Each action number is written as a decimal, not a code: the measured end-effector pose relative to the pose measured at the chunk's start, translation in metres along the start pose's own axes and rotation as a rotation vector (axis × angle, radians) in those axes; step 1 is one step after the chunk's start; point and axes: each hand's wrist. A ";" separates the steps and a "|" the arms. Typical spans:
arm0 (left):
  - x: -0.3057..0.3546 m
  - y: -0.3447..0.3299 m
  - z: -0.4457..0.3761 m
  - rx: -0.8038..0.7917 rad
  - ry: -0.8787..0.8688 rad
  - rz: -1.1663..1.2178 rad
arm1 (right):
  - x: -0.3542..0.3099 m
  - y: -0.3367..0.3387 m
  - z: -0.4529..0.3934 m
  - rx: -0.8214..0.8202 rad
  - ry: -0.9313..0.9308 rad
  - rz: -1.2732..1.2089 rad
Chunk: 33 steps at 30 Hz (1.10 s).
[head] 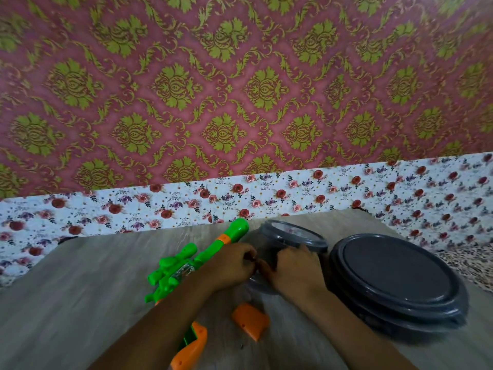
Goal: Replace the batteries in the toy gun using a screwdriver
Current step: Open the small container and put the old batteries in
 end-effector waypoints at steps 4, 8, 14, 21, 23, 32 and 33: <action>-0.001 0.001 -0.002 -0.044 0.021 0.043 | -0.004 -0.004 0.001 -0.082 -0.063 0.027; 0.000 0.002 0.000 -0.057 0.010 -0.014 | -0.002 -0.001 0.008 -0.087 -0.071 0.018; 0.009 0.003 -0.002 0.122 -0.046 -0.023 | 0.014 -0.003 0.006 0.437 -0.029 -0.068; 0.022 -0.011 -0.025 -0.011 0.197 -0.225 | 0.022 -0.032 -0.001 0.324 -0.128 -0.244; 0.011 -0.016 -0.030 -0.047 0.290 -0.085 | 0.022 -0.031 -0.004 0.266 -0.148 -0.281; -0.034 -0.051 -0.018 0.082 0.233 0.531 | 0.019 -0.034 -0.006 0.335 -0.124 -0.207; -0.032 -0.049 -0.015 0.058 0.225 0.534 | 0.019 -0.036 -0.006 0.369 -0.095 -0.193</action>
Point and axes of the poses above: each hand's wrist, its own z-axis away from the middle knuckle, its own y-axis out of the back of the hand, x = y × z, and after that the axes turned 2 degrees about z, right-handed
